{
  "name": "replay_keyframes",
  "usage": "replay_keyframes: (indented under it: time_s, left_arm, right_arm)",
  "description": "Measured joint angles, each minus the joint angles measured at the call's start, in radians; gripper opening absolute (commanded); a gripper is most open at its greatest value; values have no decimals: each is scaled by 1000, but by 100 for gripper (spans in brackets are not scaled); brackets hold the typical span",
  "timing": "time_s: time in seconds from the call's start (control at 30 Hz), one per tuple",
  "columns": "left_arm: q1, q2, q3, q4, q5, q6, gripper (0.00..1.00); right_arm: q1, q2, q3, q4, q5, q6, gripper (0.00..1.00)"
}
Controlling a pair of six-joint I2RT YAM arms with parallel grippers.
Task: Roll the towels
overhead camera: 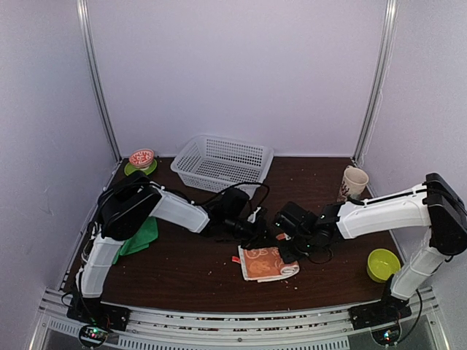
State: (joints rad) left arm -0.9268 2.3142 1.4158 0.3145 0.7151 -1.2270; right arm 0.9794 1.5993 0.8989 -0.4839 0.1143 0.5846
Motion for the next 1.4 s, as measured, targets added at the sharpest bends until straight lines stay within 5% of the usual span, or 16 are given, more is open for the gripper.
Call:
replay_keyframes:
  time_s: [0.23,0.7,0.83,1.1,1.4]
  left_arm:
    - [0,11,6,21,-5,-13,3]
    - [0,12,5,21,-23,-13,3]
    - [0,12,2,24,-25,-13,3]
    - [0,8,-16,40,-30,-13,3]
    - [0,-72,-102,24,-58,-9,18]
  right_arm:
    - [-31,-127,-69,49,-82,47,63]
    - [-193,-254,-404,432,-378,256,67]
    - [-208,-223,-418,520,-449,286,56]
    - [-214,-137,-425,626,-537,300,1]
    - [-186,-142,-272,330,-379,167,0]
